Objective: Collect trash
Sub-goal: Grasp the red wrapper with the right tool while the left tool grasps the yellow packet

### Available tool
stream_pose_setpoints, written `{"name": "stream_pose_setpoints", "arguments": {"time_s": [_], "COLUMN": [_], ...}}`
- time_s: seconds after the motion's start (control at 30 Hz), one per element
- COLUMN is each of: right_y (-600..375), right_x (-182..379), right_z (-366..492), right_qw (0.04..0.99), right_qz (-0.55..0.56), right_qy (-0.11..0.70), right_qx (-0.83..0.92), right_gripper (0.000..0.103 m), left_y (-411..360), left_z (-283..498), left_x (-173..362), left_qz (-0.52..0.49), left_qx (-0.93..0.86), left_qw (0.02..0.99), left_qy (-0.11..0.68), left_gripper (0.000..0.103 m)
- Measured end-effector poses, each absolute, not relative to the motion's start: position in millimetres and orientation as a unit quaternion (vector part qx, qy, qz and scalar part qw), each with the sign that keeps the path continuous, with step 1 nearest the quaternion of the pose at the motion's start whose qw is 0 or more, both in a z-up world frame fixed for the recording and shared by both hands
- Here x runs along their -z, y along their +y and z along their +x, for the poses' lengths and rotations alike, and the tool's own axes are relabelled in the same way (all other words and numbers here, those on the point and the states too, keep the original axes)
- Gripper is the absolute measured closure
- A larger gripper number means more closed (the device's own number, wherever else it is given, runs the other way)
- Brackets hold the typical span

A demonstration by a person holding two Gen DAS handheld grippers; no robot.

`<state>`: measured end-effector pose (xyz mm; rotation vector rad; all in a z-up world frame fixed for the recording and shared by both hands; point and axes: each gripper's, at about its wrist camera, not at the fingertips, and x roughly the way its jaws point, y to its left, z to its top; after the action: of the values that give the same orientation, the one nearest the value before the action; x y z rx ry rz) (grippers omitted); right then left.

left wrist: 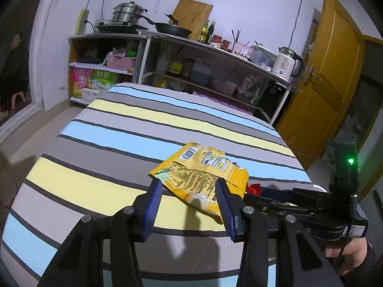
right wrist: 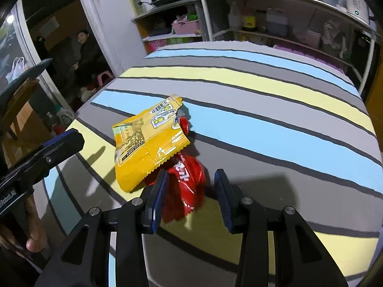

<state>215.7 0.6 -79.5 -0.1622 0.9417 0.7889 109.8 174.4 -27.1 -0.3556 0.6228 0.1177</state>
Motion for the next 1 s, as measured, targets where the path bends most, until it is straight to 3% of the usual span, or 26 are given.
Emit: {"name": "stream_pose_setpoints", "arguments": {"time_s": [0.03,0.13,0.2,0.43,0.77,1.0], "right_y": [3,3,-3,-31,-84,-96], "right_x": [81,81,79,69,72,73], "right_z": [215,213,210,184,189,195], "right_qw": [0.813,0.816,0.812,0.814,0.833,0.834], "right_qz": [-0.081,-0.087,-0.075,-0.058,-0.027,-0.012], "right_qy": [0.442,0.437,0.439,0.425,0.434,0.437], "right_qx": [-0.371,-0.368,-0.376,-0.391,-0.342,-0.336], "right_gripper": [0.077,0.090,0.092,0.094,0.094,0.094], "left_y": [175,175,173,164,163,146], "left_z": [111,116,120,126,145,165], "left_x": [27,29,29,33,61,64], "left_qz": [-0.175,-0.176,-0.175,-0.173,-0.210,-0.198], "left_qx": [-0.057,-0.055,-0.055,-0.058,-0.094,-0.112], "left_qw": [0.934,0.933,0.932,0.929,0.899,0.895], "left_qy": [0.305,0.309,0.312,0.321,0.372,0.383], "left_gripper": [0.057,0.057,0.056,0.048,0.047,0.038]}}
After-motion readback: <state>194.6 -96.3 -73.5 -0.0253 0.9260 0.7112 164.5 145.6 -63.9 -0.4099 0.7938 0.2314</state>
